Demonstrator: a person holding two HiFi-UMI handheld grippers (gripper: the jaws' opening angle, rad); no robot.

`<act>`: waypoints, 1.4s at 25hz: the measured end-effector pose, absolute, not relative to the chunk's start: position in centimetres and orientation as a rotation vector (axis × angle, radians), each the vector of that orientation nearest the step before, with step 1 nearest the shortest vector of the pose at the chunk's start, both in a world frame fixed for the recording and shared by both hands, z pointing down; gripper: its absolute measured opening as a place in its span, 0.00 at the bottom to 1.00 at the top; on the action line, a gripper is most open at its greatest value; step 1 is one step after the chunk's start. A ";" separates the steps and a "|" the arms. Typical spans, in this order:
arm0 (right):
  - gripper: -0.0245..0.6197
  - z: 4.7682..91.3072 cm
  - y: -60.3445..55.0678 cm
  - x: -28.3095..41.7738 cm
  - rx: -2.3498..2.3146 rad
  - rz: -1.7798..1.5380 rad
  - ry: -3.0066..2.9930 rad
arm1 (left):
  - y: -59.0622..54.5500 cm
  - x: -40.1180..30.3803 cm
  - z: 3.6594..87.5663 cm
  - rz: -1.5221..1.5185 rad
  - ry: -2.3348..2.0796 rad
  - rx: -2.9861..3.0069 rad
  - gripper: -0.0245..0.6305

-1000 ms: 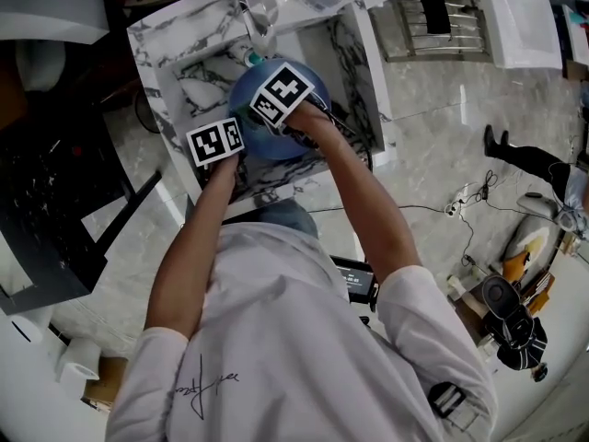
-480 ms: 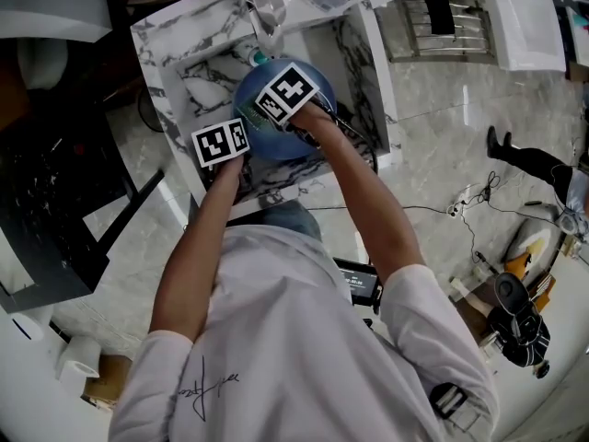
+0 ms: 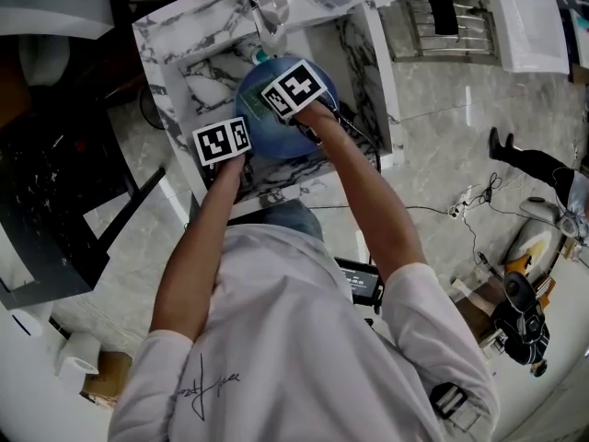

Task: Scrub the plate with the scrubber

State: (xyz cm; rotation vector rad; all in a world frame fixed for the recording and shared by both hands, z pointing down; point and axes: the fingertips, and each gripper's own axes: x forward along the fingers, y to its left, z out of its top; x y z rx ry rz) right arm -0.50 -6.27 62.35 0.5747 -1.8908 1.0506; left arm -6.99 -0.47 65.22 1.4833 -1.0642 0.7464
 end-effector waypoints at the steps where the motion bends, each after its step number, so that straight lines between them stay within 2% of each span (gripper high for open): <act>1: 0.15 62.4 -6.4 -0.4 0.584 1.048 -1.893 | -0.4 -7.0 65.2 0.747 -1.063 1.484 0.17; 35: 0.15 61.7 -11.1 7.2 1.066 0.898 -1.818 | -0.2 -6.8 65.3 0.688 -1.075 1.493 0.17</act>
